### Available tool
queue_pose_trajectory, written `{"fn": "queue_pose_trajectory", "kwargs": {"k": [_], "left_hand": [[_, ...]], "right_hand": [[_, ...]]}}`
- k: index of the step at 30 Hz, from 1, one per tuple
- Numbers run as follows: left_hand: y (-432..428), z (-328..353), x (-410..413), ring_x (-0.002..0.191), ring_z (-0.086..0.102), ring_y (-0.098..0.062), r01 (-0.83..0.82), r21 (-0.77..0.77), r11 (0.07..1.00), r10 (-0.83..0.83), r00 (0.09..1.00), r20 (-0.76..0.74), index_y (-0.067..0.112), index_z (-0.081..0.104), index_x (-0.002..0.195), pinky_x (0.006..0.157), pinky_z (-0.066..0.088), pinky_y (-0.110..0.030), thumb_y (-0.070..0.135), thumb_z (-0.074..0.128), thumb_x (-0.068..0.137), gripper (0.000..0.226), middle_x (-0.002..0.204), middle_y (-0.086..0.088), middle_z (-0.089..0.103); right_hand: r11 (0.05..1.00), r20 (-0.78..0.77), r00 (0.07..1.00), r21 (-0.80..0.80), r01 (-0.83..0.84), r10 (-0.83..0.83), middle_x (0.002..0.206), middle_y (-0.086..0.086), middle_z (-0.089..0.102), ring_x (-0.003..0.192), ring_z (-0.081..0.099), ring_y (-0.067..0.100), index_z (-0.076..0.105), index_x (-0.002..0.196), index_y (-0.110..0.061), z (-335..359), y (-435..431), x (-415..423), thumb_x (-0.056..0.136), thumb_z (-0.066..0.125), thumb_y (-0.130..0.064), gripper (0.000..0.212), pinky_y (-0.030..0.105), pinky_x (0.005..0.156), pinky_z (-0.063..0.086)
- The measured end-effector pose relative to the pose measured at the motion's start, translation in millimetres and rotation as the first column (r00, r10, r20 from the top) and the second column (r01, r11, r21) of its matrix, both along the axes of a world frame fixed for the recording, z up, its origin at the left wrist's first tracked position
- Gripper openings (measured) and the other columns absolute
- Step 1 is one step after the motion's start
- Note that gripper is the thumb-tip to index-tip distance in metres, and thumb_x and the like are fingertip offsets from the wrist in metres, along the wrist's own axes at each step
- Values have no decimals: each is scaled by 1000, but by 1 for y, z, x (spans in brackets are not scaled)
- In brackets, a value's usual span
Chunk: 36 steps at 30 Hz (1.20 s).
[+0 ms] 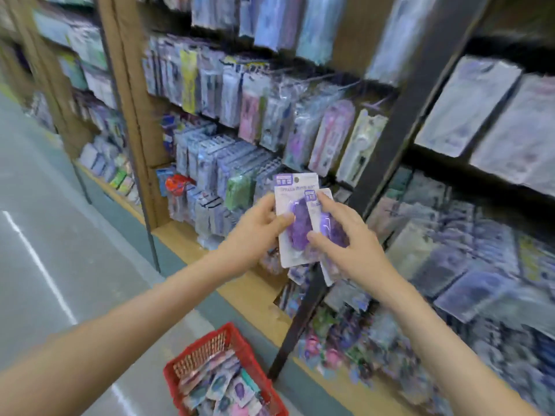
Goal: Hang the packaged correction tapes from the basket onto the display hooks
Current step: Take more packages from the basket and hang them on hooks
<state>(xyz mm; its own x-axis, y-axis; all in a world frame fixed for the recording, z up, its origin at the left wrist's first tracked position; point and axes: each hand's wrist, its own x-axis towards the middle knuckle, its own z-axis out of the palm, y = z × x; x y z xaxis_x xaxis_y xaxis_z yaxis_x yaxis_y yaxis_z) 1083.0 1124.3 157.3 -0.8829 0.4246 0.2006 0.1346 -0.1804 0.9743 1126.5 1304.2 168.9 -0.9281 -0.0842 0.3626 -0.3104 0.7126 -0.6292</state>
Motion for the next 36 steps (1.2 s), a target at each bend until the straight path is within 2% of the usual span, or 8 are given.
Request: {"fn": "queue_pose_trajectory", "kwargs": {"k": [3,6,10,15,18,24,32,36], "left_hand": [[53,47,45,83,71,-15,86,16,996,-85,994,-66,18,55,120,66,55,-25,3,47,98,28,104,-4,71],[104,85,86,84,71,-17,64,71,995,-55,992,-117,14,57,119,68,56,-28,-1,45,97,29,102,-5,73],[148,129,120,96,69,-21,55,83,995,-36,976,-214,14,55,123,76,58,-33,4,47,96,29,110,-5,71],[179,178,122,105,66,-17,61,38,997,-45,944,-328,17,56,125,83,54,-32,7,50,95,32,117,0,68],[189,203,108,104,66,-18,37,25,999,-26,933,-360,20,55,126,86,54,-40,12,52,96,32,118,0,67],[186,240,61,100,67,-14,-1,50,999,24,894,-447,20,55,125,78,53,-32,13,51,96,30,114,3,68],[169,297,-23,100,67,-14,-29,145,989,103,836,-539,21,56,122,82,55,-33,15,54,95,28,111,3,69],[172,308,-52,95,70,-20,132,142,981,-42,860,-509,18,49,122,82,57,-39,15,57,93,30,105,-3,73]], "right_hand": [[998,-96,994,4,56,-56,134,-10,45,115,40,-12,33,138,-47,42,46,59,89,65,-33,61,5,99,28],[994,-189,976,17,112,-107,133,-13,44,113,37,-18,32,142,-44,76,87,108,90,64,-31,62,-3,89,26],[972,-290,934,48,231,-207,137,-7,41,124,39,3,30,142,-49,117,133,155,88,64,-36,65,-2,91,25],[948,-381,885,61,313,-268,151,1,29,140,27,13,27,141,-57,161,172,176,87,60,-48,63,28,113,27],[937,-445,847,44,347,-292,148,2,32,137,31,15,28,143,-50,184,188,171,87,59,-48,64,36,112,32],[895,-563,759,73,441,-328,136,-5,31,102,33,-8,27,146,-43,228,200,134,89,61,-40,66,12,91,31],[900,-649,681,-11,436,-338,119,0,31,115,40,16,36,144,-35,323,182,30,89,63,-38,61,22,102,32],[879,-638,661,-53,473,-394,118,-1,30,120,40,20,36,145,-35,348,180,-10,89,59,-43,61,32,107,35]]}}
